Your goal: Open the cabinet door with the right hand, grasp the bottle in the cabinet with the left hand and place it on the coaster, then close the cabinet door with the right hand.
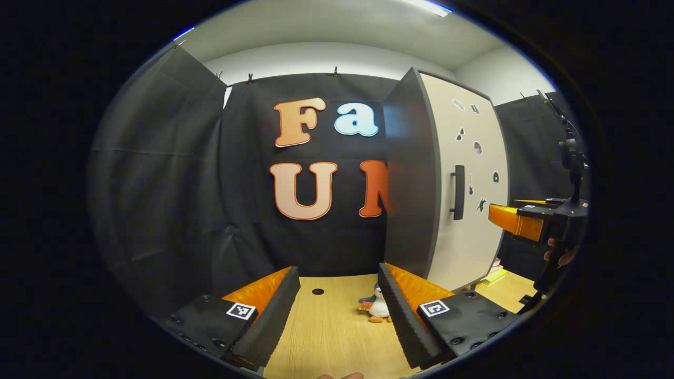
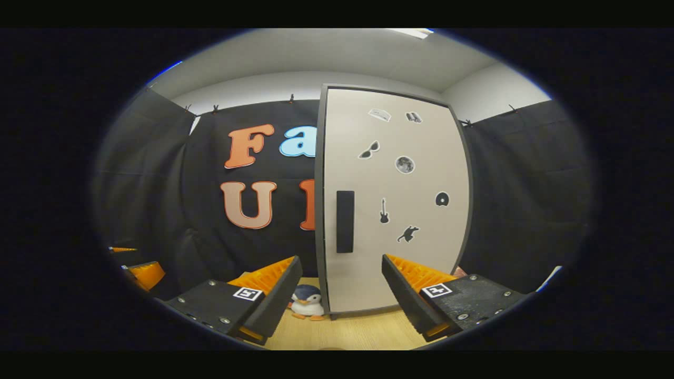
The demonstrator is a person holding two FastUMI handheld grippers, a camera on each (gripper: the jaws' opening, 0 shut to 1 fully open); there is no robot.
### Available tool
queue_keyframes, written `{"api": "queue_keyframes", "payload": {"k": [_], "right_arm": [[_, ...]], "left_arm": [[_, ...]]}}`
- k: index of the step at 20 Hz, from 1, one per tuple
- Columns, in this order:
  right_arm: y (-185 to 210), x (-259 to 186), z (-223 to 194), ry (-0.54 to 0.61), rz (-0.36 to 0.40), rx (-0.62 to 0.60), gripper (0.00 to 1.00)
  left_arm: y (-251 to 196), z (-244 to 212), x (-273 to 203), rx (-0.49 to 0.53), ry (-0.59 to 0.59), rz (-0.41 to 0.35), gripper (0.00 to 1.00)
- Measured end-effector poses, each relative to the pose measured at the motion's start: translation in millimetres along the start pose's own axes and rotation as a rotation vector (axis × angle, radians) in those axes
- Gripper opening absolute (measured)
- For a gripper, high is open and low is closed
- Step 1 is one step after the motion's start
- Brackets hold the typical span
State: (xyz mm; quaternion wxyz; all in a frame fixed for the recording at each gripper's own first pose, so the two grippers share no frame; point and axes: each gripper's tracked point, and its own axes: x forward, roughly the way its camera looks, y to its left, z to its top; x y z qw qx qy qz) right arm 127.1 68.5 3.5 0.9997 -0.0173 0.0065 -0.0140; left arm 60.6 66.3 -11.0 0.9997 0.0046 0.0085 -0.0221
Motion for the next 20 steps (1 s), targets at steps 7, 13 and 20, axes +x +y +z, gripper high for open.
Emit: {"api": "queue_keyframes", "payload": {"k": [7,13,20], "right_arm": [[-5.9,99.0,9.6,-0.016,0.030,0.050,0.94],[-16.9,139.5,11.8,0.002,0.029,0.046,1.00],[-18.0,147.4,17.8,-0.025,0.018,0.027,0.64]], "left_arm": [[33.1,-24.5,52.7,-0.009,0.068,0.142,0.97],[44.4,-37.1,88.0,-0.022,0.104,0.214,0.97],[49.5,-47.4,102.8,-0.021,0.134,0.229,0.98]]}}
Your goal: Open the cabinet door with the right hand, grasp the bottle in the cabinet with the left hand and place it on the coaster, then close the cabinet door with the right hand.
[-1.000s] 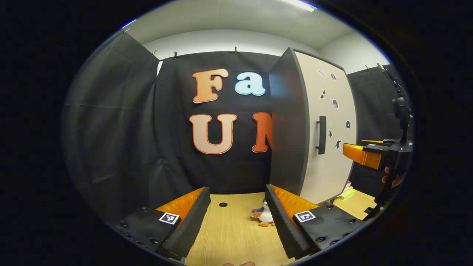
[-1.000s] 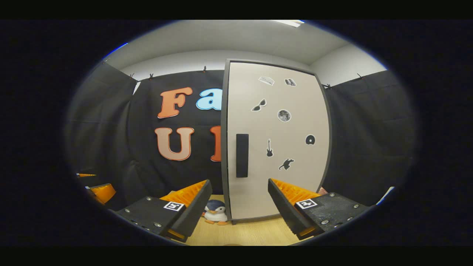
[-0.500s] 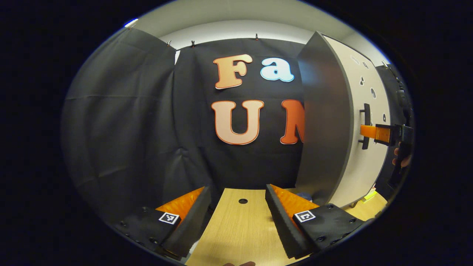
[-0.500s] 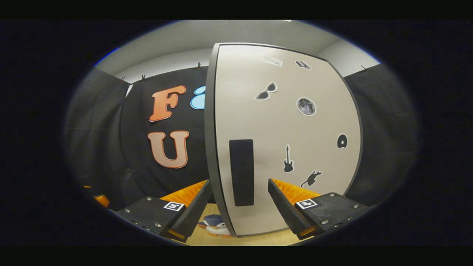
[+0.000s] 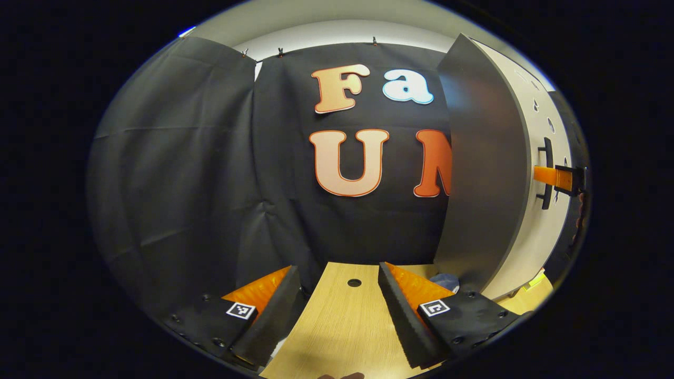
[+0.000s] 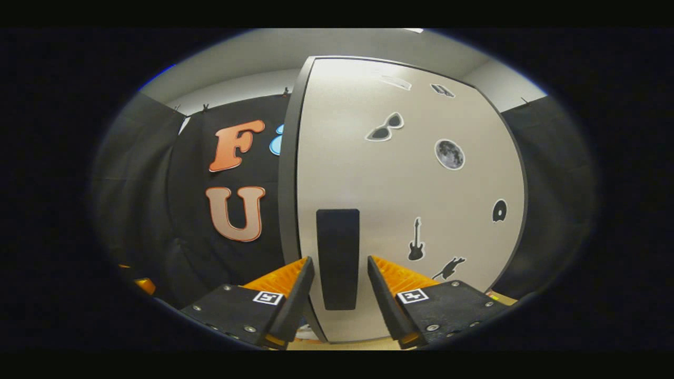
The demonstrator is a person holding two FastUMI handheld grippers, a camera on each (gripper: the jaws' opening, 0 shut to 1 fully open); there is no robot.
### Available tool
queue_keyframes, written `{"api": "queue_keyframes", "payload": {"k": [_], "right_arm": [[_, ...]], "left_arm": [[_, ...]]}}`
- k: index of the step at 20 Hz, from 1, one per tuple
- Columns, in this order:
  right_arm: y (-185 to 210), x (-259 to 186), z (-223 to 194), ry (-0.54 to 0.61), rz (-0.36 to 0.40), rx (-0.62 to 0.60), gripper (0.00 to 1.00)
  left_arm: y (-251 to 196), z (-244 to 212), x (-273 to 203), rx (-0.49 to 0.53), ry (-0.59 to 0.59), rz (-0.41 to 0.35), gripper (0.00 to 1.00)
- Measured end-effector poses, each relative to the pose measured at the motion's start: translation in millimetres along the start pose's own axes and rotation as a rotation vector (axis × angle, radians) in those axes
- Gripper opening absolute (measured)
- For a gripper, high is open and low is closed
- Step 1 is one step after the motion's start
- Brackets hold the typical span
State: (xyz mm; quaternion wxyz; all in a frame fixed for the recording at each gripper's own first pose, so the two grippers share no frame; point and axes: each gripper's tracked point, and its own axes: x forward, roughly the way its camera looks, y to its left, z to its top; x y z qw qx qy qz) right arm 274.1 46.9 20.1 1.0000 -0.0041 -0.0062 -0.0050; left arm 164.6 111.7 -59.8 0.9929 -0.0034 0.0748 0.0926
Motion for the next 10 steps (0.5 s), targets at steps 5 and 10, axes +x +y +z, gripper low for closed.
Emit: {"api": "queue_keyframes", "payload": {"k": [5,10], "right_arm": [[2.5,-2.5,-4.9,0.038,-0.004,0.037,0.34],[-0.1,-12.2,-5.9,0.056,-0.026,0.059,0.29]], "left_arm": [[10.9,-4.0,-5.0,0.004,0.004,-0.001,0.97],[27.7,-1.7,-18.9,0.022,-0.007,-0.006,0.98]]}}
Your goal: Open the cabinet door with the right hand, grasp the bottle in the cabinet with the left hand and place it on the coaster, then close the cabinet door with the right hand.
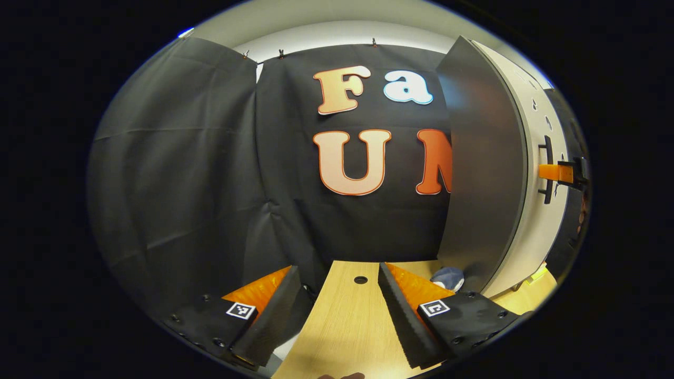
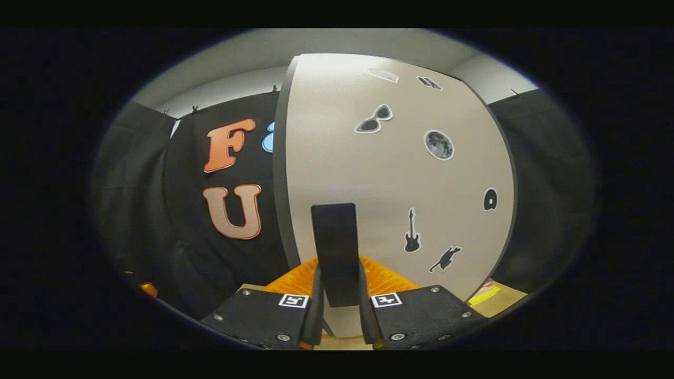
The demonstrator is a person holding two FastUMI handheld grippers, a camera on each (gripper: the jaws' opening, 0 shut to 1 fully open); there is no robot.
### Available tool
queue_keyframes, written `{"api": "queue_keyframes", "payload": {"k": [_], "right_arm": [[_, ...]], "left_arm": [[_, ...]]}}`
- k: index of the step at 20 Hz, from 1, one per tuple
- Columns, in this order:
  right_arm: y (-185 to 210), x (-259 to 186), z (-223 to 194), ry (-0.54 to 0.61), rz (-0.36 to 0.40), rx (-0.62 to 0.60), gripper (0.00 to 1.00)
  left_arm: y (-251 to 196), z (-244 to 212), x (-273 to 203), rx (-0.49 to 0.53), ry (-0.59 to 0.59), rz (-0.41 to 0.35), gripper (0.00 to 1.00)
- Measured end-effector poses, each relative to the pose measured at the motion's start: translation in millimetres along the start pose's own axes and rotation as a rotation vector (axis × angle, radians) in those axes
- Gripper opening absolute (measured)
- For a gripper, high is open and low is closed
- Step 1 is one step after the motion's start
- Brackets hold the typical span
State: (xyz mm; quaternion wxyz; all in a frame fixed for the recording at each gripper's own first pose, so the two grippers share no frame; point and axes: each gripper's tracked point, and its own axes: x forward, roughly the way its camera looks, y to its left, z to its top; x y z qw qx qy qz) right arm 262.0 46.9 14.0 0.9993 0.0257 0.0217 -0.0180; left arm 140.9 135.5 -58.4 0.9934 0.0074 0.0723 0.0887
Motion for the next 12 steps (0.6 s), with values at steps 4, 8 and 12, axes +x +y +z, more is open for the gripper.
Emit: {"api": "queue_keyframes", "payload": {"k": [4,8,12], "right_arm": [[-6.6,-11.2,1.4,-0.002,-0.042,0.010,0.23],[-16.2,-17.4,2.3,0.007,-0.092,-0.001,0.21],[-23.8,-30.3,2.3,0.010,-0.103,0.011,0.18]], "left_arm": [[4.9,-4.1,-24.2,0.007,-0.010,-0.034,0.97],[3.4,-5.7,-46.7,0.014,-0.016,-0.080,0.97],[-0.3,-6.5,-66.9,0.008,-0.015,-0.086,0.97]]}}
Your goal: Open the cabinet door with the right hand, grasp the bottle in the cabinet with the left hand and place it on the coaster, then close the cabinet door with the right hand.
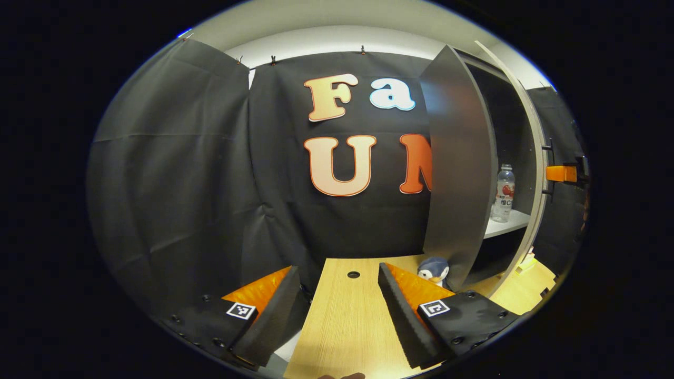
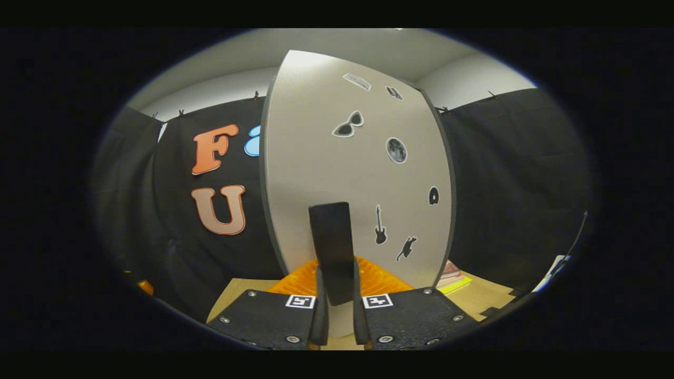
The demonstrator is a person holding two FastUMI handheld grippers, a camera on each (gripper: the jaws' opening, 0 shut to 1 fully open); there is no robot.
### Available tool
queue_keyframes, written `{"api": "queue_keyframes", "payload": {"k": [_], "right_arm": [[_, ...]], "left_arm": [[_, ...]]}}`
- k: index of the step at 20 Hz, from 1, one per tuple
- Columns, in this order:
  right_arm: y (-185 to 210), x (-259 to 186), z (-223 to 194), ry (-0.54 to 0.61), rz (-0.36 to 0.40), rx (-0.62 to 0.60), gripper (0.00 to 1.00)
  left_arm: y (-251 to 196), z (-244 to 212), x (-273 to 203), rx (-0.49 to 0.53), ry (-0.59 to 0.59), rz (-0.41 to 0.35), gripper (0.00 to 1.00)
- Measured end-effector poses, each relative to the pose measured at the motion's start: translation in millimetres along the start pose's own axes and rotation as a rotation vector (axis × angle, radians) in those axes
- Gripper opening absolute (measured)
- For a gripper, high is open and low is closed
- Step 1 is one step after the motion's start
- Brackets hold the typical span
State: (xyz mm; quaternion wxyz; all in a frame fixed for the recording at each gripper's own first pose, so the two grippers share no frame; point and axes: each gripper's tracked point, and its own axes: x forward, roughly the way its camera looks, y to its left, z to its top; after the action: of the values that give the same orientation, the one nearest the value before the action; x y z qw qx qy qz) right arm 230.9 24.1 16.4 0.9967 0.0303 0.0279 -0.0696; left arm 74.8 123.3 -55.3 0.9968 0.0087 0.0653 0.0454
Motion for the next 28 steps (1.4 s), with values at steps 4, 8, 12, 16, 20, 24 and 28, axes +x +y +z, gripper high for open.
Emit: {"api": "queue_keyframes", "payload": {"k": [4,8,12,16,20,24,28], "right_arm": [[-10.7,-10.6,2.0,-0.013,0.017,0.017,0.16],[-23.1,-19.1,2.5,-0.011,0.086,0.025,0.18],[-38.4,-27.8,2.6,-0.014,0.152,0.032,0.18],[-57.3,-42.1,4.6,-0.020,0.186,0.028,0.16],[-77.9,-47.8,6.6,-0.027,0.206,0.028,0.18],[-100.3,-53.1,7.8,-0.034,0.202,0.042,0.17],[-128.4,-54.6,9.4,-0.037,0.143,0.077,0.19]], "left_arm": [[-13.7,15.9,-23.9,0.022,-0.042,0.028,0.97],[-51.7,22.6,-56.5,0.019,-0.058,0.049,0.97],[-97.5,19.4,-92.8,0.043,-0.058,0.061,0.97],[-138.7,15.6,-123.6,0.046,-0.060,0.071,0.95],[-178.6,5.0,-141.5,0.048,-0.044,0.066,1.00],[-216.9,-3.7,-144.1,0.061,-0.016,0.042,0.98],[-244.3,-3.3,-148.4,0.077,-0.017,0.020,0.99]]}}
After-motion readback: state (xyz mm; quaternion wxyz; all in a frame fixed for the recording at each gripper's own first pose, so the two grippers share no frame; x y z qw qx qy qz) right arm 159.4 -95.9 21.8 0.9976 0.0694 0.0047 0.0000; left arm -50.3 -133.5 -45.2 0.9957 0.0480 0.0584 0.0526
